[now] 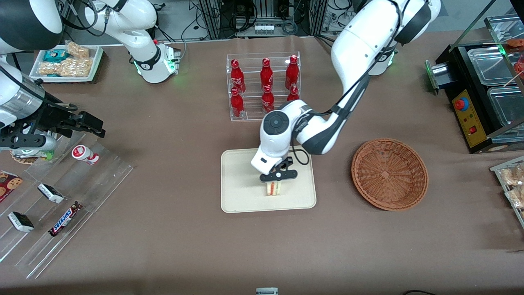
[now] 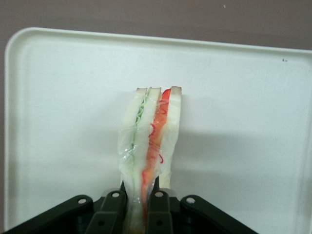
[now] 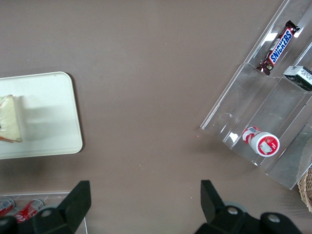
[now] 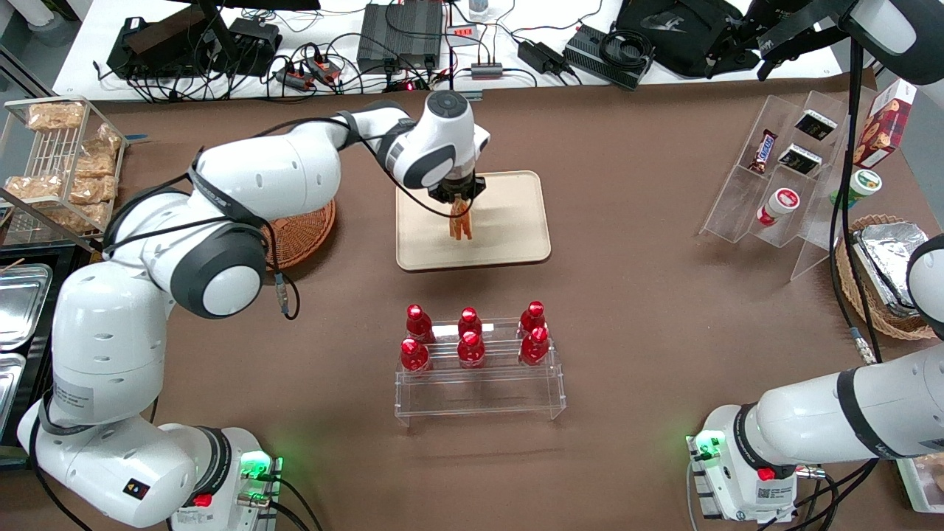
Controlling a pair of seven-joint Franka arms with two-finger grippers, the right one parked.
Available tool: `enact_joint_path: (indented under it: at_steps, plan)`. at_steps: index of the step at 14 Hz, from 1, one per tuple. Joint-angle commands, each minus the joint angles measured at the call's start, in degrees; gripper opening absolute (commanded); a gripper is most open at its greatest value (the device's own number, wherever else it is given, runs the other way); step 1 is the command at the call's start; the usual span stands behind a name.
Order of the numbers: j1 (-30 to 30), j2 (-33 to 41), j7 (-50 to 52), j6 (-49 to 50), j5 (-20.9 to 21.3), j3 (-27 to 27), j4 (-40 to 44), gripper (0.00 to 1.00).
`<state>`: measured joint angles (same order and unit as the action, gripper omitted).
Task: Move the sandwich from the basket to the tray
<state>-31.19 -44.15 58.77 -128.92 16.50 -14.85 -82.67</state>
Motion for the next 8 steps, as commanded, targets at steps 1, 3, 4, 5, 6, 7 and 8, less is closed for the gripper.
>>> enact_joint_path:
  at_steps: [1,3,4,5,6,7,8]
  plan:
    - [-1.1,-3.3,5.1,-3.2,4.8,0.5,1.5,0.05]
    - [-1.0,-3.2,5.1,-4.1,5.0,0.5,1.3,0.68]
    - [-0.5,-2.6,4.6,-3.7,5.2,0.5,1.3,1.00]
    - [-0.2,-0.9,4.5,-3.0,5.0,0.4,1.3,1.00]
    - [-0.2,1.1,4.5,-1.2,5.0,0.4,1.3,1.00]
    - [-0.1,3.1,4.5,1.5,5.3,0.5,1.4,1.00]
    - [0.1,5.6,4.3,3.7,5.2,0.5,1.3,1.00]
